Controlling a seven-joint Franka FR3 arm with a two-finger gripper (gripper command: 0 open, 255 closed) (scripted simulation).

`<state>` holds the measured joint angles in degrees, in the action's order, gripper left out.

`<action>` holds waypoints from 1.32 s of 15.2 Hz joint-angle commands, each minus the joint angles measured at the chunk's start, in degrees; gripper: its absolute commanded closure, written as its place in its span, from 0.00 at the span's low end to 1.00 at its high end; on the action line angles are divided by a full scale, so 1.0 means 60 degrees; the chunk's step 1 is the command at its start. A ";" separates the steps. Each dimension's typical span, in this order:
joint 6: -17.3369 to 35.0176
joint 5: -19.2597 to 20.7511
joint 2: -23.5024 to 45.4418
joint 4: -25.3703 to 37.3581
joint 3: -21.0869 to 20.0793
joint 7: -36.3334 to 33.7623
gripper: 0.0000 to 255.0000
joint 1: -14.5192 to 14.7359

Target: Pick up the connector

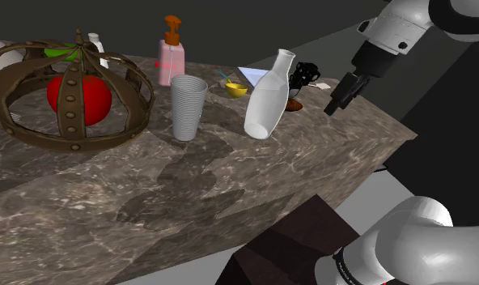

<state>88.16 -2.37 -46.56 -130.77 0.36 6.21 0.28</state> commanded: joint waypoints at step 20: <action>-0.0290 -0.0102 0.6812 0.6429 0.2359 0.2049 0.00 -0.0736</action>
<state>86.67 -2.52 -8.06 -94.53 13.77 17.68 -3.77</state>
